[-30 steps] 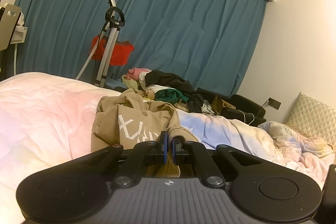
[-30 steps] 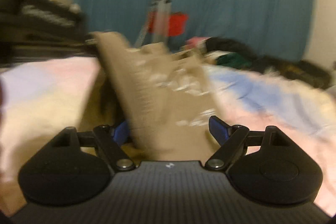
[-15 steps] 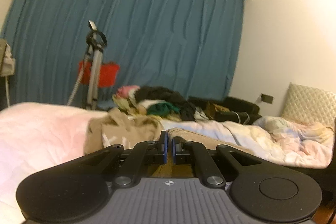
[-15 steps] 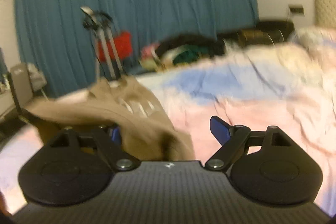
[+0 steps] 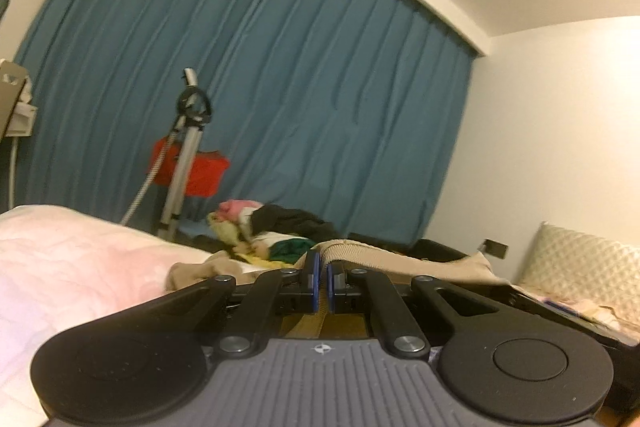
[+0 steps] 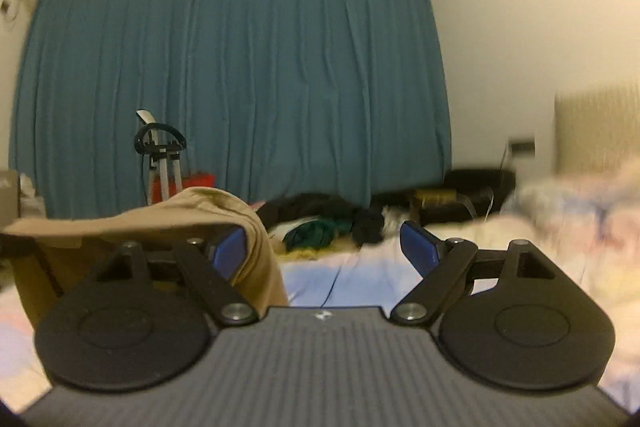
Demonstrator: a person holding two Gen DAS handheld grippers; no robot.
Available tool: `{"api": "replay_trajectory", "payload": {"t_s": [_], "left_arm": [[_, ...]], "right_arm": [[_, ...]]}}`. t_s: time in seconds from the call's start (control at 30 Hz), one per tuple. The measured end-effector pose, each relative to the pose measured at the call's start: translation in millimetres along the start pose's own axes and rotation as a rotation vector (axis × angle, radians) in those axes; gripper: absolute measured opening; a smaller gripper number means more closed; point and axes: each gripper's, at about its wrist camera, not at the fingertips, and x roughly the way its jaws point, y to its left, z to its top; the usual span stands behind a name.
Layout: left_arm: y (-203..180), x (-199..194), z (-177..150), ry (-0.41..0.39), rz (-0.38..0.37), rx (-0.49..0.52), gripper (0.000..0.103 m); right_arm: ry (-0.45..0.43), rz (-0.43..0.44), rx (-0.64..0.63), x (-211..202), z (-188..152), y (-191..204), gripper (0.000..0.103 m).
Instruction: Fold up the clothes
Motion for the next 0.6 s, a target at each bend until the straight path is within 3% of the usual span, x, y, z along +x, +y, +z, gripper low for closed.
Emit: {"api": "replay_trajectory", "payload": {"t_s": [0.27,0.4,0.47,0.6], "left_arm": [[-3.3,11.2,-13.5,0.085,0.027,0.046,0.004],[-1.8,21.8,-22.6,0.150,0.065,0.073,0.007],[-1.5,27.7,-28.3,0.188,0.063,0.086,0.015],[-11.6,38.6,-44.4,0.237,0.077,0.188,0.025]], "right_arm": [[0.347,0.092,-0.263,42.9,-46.6,44.2,0.084],[0.171,-0.027,-0.134,28.7,-21.6,26.1,0.084],[0.093,-0.046,-0.029,18.9,-7.9,11.0,0.084],[0.055,-0.089,0.022,10.0,-6.6,-1.3,0.084]]}}
